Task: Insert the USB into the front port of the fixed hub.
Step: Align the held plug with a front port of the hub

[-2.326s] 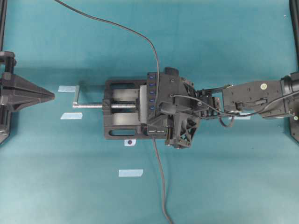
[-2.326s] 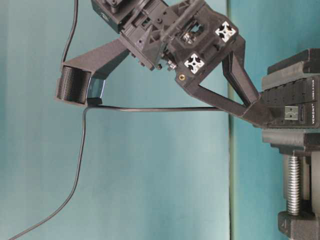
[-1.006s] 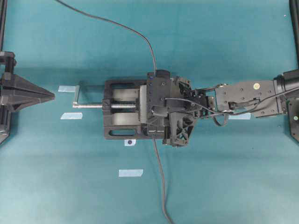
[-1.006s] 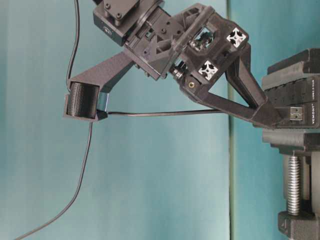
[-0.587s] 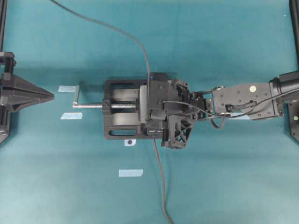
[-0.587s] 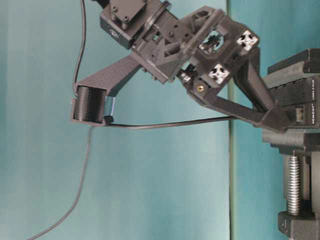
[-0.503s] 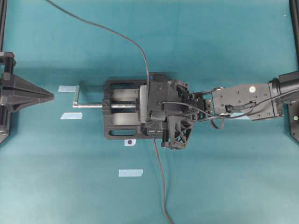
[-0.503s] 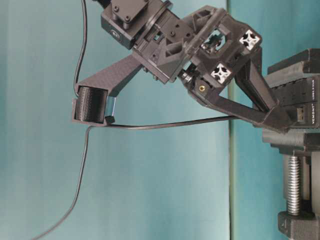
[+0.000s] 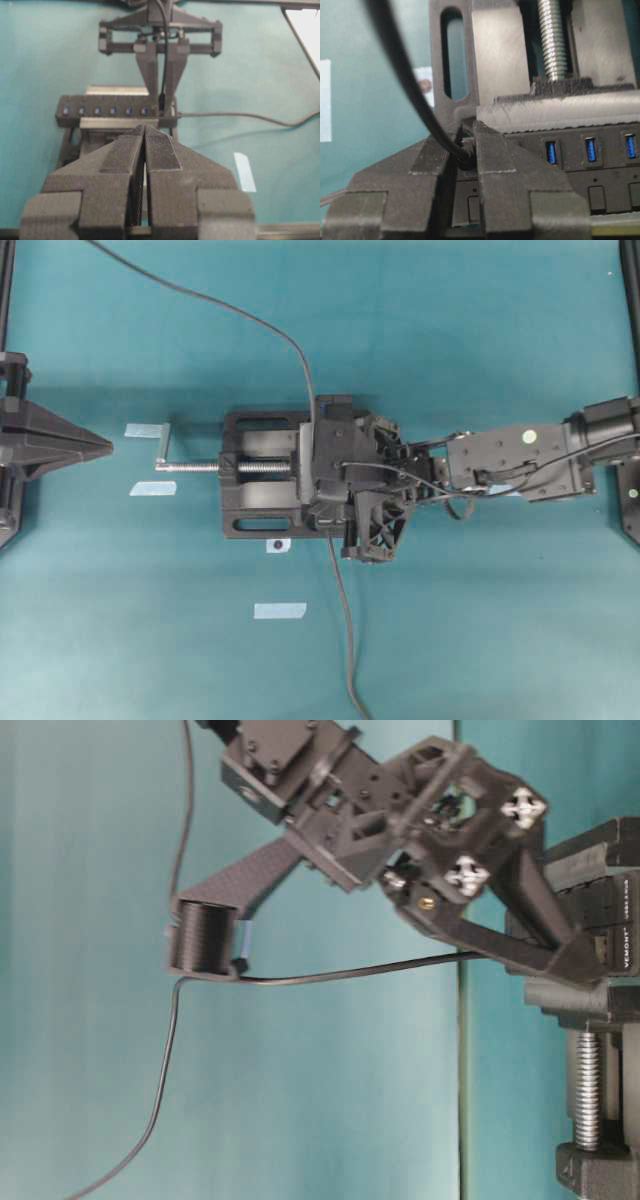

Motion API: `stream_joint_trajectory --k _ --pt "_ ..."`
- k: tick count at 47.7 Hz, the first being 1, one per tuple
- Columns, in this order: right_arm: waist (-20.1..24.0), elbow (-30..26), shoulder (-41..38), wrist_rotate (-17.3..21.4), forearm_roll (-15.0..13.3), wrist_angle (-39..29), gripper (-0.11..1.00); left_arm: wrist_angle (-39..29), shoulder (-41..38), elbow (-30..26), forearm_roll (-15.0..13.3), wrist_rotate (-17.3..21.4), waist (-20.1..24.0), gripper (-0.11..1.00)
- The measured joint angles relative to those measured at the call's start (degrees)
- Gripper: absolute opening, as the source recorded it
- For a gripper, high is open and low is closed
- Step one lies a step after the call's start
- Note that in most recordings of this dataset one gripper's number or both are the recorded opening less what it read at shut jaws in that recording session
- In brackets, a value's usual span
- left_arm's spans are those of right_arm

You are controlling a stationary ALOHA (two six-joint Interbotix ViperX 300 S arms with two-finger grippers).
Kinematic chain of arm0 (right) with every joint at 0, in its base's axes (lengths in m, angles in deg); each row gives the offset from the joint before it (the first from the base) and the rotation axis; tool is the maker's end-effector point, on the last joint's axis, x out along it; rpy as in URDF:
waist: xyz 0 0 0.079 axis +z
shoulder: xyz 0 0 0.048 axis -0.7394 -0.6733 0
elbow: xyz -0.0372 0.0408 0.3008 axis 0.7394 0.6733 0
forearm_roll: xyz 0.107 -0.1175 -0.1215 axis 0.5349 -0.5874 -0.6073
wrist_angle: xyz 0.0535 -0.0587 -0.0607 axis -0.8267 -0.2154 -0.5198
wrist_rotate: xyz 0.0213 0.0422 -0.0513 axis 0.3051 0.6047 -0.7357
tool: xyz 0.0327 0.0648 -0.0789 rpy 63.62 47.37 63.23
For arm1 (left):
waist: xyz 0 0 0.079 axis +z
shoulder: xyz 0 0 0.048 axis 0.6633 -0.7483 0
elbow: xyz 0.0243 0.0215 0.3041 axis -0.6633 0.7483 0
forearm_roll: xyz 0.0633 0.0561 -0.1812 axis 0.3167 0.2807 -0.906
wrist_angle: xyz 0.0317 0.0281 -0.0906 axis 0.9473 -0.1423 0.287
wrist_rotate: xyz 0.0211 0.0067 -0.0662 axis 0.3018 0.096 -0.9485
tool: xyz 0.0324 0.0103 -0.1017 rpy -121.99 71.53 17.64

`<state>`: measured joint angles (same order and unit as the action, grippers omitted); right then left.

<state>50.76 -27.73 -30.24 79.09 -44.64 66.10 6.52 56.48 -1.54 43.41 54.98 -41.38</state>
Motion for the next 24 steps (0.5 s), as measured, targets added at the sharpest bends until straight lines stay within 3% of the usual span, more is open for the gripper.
stream_joint_trajectory --k 24 --pt "0.09 -0.09 0.26 1.23 0.26 -0.88 0.10 0.09 0.09 0.18 0.00 0.00 0.00 0.00"
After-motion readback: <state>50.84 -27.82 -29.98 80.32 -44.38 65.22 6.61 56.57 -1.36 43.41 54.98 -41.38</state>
